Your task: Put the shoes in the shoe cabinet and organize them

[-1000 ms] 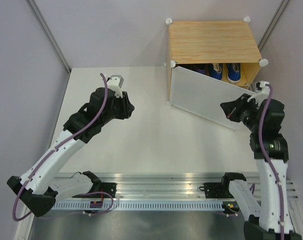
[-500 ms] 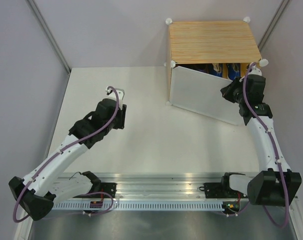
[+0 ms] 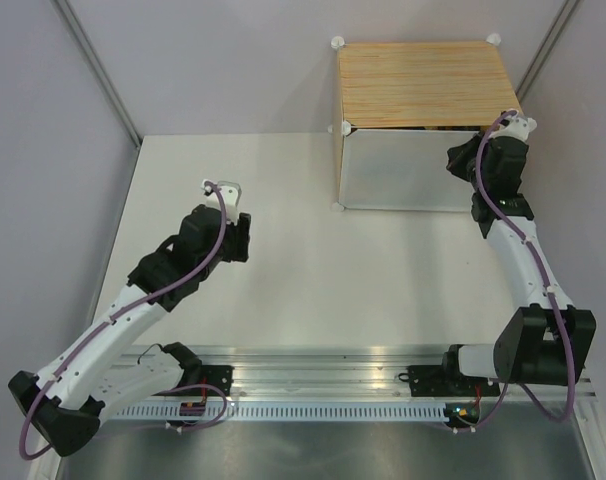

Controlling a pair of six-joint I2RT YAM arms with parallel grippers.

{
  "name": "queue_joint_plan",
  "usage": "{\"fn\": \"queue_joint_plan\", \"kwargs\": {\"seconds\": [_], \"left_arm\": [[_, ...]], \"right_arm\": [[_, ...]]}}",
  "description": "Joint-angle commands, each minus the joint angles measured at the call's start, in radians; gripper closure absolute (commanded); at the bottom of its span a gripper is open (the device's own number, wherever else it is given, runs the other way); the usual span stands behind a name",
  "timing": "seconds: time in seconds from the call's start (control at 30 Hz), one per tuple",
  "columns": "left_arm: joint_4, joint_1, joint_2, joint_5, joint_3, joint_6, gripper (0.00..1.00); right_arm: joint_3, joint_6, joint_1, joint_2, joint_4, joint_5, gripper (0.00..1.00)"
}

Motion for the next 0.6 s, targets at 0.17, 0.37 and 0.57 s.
{"fn": "queue_joint_plan", "kwargs": {"seconds": [0.17, 0.37, 0.57], "left_arm": [[0.060, 0.003, -0.054, -0.017, -0.038, -0.002, 0.27], [0.066, 0.003, -0.080, -0.052, -0.044, -0.014, 0.16], [0.072, 0.003, -0.087, -0.050, -0.050, -0.019, 0.13]], "right_arm": [[0.074, 0.012, 0.002, 0.105, 0.136, -0.022, 0.92], [0.097, 0.017, 0.002, 0.147, 0.136, -0.042, 0.72], [0.123, 0.038, 0.002, 0.213, 0.153, -0.076, 0.54]]}}
